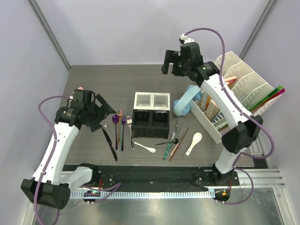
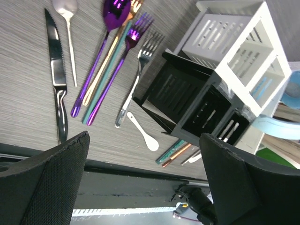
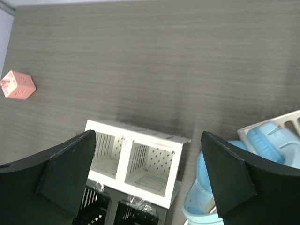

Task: Sort the eating utensils into containers
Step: Pick up the spoon from the center of the board.

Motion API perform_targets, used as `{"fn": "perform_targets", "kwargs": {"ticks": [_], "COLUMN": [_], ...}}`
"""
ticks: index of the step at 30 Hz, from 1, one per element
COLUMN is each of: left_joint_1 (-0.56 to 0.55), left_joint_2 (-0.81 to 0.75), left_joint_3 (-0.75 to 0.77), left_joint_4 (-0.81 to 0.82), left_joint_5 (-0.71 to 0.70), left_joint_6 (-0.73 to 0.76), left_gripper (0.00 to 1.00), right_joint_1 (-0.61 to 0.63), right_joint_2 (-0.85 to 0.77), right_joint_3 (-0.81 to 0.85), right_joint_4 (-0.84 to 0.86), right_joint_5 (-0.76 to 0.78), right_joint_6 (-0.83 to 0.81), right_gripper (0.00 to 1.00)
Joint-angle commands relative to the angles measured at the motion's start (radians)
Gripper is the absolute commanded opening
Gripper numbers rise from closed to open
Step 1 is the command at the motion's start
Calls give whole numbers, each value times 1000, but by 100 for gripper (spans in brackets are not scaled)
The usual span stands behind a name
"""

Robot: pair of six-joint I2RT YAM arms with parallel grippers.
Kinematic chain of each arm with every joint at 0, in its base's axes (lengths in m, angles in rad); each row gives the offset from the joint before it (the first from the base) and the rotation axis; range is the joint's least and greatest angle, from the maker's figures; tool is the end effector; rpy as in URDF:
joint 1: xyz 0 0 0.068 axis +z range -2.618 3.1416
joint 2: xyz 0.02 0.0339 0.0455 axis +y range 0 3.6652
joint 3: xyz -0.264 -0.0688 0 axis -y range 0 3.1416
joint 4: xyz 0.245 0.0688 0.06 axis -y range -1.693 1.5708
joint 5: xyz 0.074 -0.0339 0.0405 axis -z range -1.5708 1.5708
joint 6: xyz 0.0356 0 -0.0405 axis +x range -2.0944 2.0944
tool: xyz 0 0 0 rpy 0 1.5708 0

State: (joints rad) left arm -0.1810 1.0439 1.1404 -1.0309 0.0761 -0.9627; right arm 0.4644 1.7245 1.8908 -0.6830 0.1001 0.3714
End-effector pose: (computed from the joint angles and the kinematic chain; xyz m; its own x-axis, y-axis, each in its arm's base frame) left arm 0.1868 -0.0369 0.3370 -0.6358 -0.7156 -0.2893 -0.5214 0.6745 -0.5227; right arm 0.3478 0.1703 0.4201 -0.5451 0.1308 -0.8281 -0.1826 0.9455 0.2695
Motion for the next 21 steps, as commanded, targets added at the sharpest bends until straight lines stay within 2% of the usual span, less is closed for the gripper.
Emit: {"fn": "perform_targets", "kwargs": {"ticks": [1,8,11,13,14,16,18,21], "left_joint_1": [8,28,31,32,34,49,60,61], "left_joint_2": [60,258,326,369,387,471,551,689], "left_joint_3": [45,88,61,35,27,33,68,165], "left_joint_4": [-27,-69,-16,24,46,91,82,40], "left_joint_5": [-53,-88,-19,-4,-2,-10,2,25], "left_joint_6": [54,176,185,202,214,257,280,331], "left_gripper": [99,99,93,92,92,88,82,81], "right_joint_1": [5,2,-3,-6,-10,-23,-41,-61], "right_joint_2": [-12,-62,-98,-118,-123,-131,-141,-167], "right_joint_3": [-28,-119,-153,-177,-188,-217,-248,-277], "right_joint_4": [7,2,2,2,5,5,5,19], "right_joint_5": [-75,-66,-68,-85,-146,-174,-191,-200], "right_joint_6": [47,64,73,70,70,80,93,112], "right_gripper": [100,100,100,100,100,100,100,100]}}
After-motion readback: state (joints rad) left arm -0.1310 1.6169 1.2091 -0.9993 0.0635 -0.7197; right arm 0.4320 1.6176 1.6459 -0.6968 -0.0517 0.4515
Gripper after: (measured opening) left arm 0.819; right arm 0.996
